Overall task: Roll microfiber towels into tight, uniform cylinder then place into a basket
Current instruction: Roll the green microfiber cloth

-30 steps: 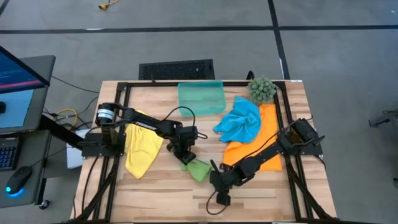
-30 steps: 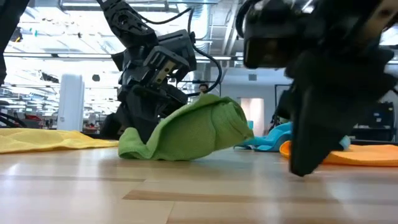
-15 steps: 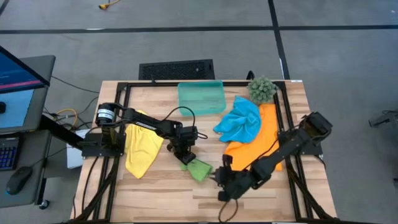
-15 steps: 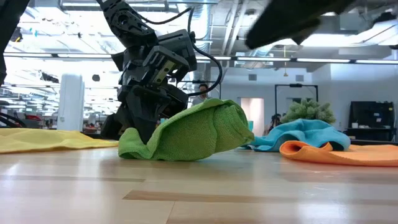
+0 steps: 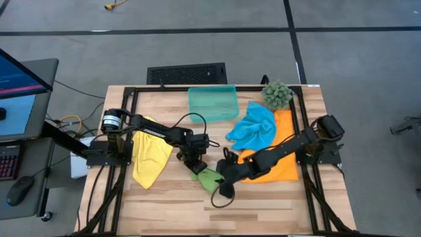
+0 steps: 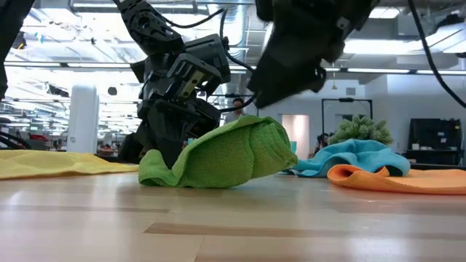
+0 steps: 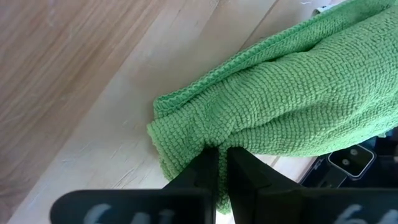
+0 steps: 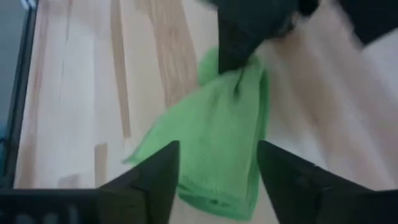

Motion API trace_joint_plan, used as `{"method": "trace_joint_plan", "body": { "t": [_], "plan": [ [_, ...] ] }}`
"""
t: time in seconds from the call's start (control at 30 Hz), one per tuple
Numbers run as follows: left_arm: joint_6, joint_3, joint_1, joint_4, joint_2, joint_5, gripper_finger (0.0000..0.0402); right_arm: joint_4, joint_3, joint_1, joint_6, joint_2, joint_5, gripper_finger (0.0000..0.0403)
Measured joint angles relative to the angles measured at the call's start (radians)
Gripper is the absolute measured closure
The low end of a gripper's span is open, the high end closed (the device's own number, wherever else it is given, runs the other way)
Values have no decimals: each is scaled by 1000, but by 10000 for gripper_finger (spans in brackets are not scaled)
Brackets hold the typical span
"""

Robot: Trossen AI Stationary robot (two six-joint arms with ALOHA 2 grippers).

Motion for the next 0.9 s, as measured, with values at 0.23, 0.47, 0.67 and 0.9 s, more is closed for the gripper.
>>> {"method": "trace_joint_plan", "body": {
  "t": [0.23, 0.47, 0.67, 0.9],
  "plan": [
    [9, 0, 0, -6, 0, -4, 387, 26, -1, -42, 14, 2, -98, 111],
    [38, 0, 0, -9, 0, -7, 386, 76, 9, -61, 39, 84, -191, 111],
    [66, 0, -1, -10, 0, -16, 385, 84, 11, -70, 80, 165, -259, 111],
    [90, 0, -1, -17, 0, -18, 385, 129, 16, -75, 126, 219, -333, 139]
  ]
}}
